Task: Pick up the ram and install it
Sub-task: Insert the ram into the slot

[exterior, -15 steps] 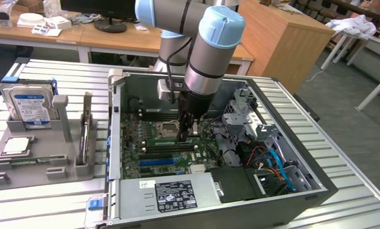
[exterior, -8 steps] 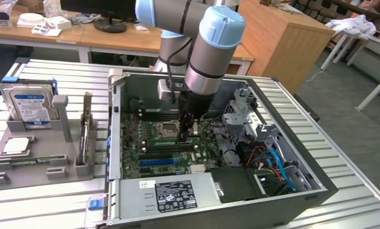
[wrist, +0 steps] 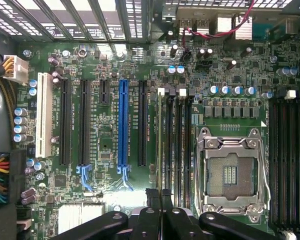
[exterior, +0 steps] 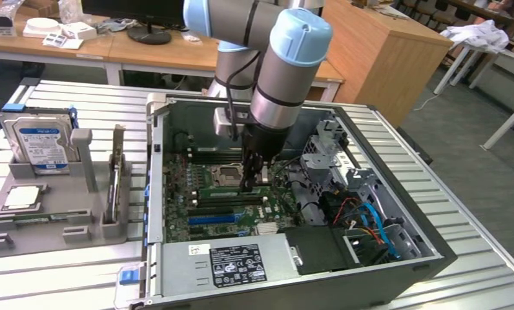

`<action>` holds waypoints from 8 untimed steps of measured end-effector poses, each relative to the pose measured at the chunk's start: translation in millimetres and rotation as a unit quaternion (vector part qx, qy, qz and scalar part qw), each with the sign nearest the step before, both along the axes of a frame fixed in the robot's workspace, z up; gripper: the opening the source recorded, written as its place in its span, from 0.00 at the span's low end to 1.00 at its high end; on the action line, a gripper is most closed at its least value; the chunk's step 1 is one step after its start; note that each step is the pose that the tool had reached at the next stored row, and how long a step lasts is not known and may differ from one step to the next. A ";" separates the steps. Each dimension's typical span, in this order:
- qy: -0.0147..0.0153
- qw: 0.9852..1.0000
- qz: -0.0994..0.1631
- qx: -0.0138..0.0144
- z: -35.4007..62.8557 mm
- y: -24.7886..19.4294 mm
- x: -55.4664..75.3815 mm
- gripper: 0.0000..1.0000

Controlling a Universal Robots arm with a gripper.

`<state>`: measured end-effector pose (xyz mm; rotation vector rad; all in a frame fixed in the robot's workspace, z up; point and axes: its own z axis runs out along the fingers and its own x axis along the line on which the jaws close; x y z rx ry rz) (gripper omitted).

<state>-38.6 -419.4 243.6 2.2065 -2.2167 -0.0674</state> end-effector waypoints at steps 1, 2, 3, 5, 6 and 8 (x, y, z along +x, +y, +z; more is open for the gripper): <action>0.000 1.000 0.000 0.000 -0.5 -0.1 0.0 0.12; 0.000 1.000 0.000 0.000 -1.0 -0.1 0.0 0.12; 0.000 1.000 0.000 0.000 -1.5 -0.1 0.0 0.12; 0.000 1.000 0.000 0.000 -2.7 -0.1 0.0 0.12; 0.000 1.000 0.000 0.000 -3.2 -0.1 0.0 0.12; 0.000 1.000 0.000 0.000 -3.8 -0.1 -0.1 0.12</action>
